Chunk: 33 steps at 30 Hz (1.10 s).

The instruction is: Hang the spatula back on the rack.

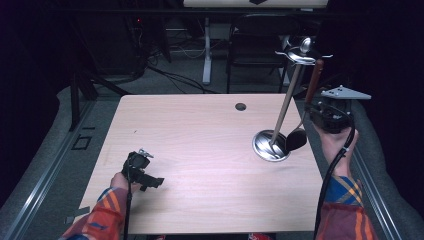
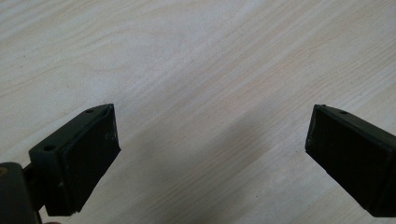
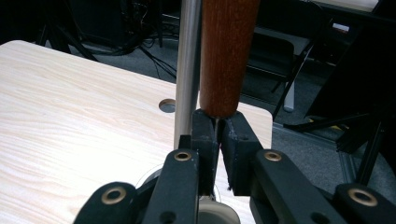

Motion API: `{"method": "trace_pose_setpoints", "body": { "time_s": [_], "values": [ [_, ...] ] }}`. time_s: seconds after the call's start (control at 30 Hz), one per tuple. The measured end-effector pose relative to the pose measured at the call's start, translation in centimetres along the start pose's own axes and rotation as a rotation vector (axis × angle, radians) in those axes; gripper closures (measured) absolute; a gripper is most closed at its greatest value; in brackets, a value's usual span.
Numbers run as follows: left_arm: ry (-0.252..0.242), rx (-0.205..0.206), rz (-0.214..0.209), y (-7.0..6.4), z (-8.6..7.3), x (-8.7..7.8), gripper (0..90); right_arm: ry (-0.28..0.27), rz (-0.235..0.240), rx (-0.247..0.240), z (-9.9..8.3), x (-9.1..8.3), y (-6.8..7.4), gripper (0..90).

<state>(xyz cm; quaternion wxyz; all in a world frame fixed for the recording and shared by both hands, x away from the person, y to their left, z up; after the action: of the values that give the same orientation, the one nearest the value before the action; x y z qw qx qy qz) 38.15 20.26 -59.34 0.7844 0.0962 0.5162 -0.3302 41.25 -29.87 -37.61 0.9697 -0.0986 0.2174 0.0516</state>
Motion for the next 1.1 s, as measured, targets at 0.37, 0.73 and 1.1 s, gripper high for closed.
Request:
{"method": "trace_pose_setpoints", "body": {
  "time_s": [0.37, 0.73, 1.1],
  "values": [
    [0.002, 0.005, -0.001, 0.0, 0.0, 0.0, 2.6, 0.030, 0.023, 0.014, -0.3, 0.5, 0.5, 54.3],
    [0.001, 0.017, -0.007, -0.3, 0.2, 0.0, 2.6, 0.233, 0.125, -0.052, -4.6, 0.0, 1.5, 14.9],
    [-0.001, 0.030, -0.014, -0.6, 0.4, -0.1, 2.7, 0.443, 0.160, -0.073, -11.9, 1.2, 3.5, 3.1]
  ]
}}
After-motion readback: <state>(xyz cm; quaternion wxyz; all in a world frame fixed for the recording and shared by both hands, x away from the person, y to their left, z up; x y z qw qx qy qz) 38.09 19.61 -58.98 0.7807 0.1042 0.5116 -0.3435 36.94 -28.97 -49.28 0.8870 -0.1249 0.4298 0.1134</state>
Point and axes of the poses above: each handheld gripper's, and its own axes: x roughly forward along the jaws, z roughly out of its top, y roughly to its left, the point moved 5 cm from there along x, roughly forward along the jaws, and after that the axes turned 8 degrees about -z, right-handed, at the moved point
